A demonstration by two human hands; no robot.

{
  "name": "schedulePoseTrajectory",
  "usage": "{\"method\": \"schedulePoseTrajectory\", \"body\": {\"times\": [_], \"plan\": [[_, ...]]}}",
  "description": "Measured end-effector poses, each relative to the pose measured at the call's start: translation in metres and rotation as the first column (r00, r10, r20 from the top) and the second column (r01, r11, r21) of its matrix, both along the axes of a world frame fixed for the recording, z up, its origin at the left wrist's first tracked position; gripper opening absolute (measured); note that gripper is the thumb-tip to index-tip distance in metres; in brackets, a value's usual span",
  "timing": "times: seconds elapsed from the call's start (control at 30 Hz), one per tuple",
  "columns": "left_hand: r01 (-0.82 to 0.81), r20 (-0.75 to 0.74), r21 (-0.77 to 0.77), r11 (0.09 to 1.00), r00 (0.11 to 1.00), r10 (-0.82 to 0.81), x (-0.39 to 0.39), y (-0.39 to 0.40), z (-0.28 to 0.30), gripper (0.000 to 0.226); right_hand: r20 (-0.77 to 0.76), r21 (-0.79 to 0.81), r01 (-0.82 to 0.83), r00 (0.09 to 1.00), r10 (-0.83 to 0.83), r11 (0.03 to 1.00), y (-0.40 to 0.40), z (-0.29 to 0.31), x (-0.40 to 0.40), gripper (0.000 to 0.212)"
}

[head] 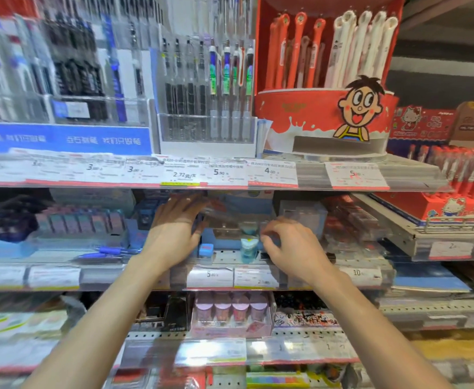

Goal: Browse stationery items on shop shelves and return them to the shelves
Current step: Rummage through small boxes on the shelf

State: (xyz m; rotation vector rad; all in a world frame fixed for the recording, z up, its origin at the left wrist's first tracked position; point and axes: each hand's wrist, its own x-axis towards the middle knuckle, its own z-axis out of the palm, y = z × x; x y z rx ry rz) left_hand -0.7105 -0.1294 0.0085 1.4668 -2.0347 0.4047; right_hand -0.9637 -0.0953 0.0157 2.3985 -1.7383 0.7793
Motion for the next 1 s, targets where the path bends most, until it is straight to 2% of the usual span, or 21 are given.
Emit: {"method": "schedulePoseTrajectory", "body": {"times": [0.2, 0.37, 0.5, 0.63, 0.77, 0.87, 1.0], "plan": [[-0.017, -0.058, -0.078, 0.997, 0.998, 0.012, 0.001, -0.002, 0.001, 0.038, 0.023, 0.010, -0.011, 1.000, 0.011, 1.000, -0.002, 0.000, 0.001, 0.021], [0.032, -0.032, -0.151, 0.988, 0.999, -0.037, 0.005, 0.005, -0.001, 0.032, 0.030, 0.014, -0.009, 1.000, 0.008, 1.000, -0.003, -0.001, 0.000, 0.023], [0.022, -0.094, -0.167, 0.986, 0.995, -0.038, 0.015, 0.015, -0.005, 0.031, 0.076, -0.024, -0.005, 0.997, 0.007, 1.000, -0.005, 0.001, 0.003, 0.025], [0.034, -0.161, -0.197, 0.980, 0.985, -0.066, 0.022, 0.027, -0.007, 0.039, 0.088, -0.101, -0.030, 0.995, 0.039, 0.994, -0.004, 0.006, 0.011, 0.045], [0.048, -0.229, -0.240, 0.970, 0.968, -0.104, 0.020, 0.038, -0.005, 0.037, 0.071, -0.144, -0.094, 0.992, 0.105, 0.985, -0.002, 0.013, 0.017, 0.061], [0.145, -0.214, -0.265, 0.953, 0.955, -0.205, 0.012, 0.044, -0.003, 0.038, 0.040, -0.191, -0.127, 0.990, 0.137, 0.973, 0.001, 0.015, 0.013, 0.055], [0.251, -0.186, -0.290, 0.924, 0.932, -0.311, -0.006, 0.045, -0.003, 0.036, 0.010, -0.314, -0.140, 0.988, 0.151, 0.939, 0.009, 0.007, -0.006, 0.032]]}}
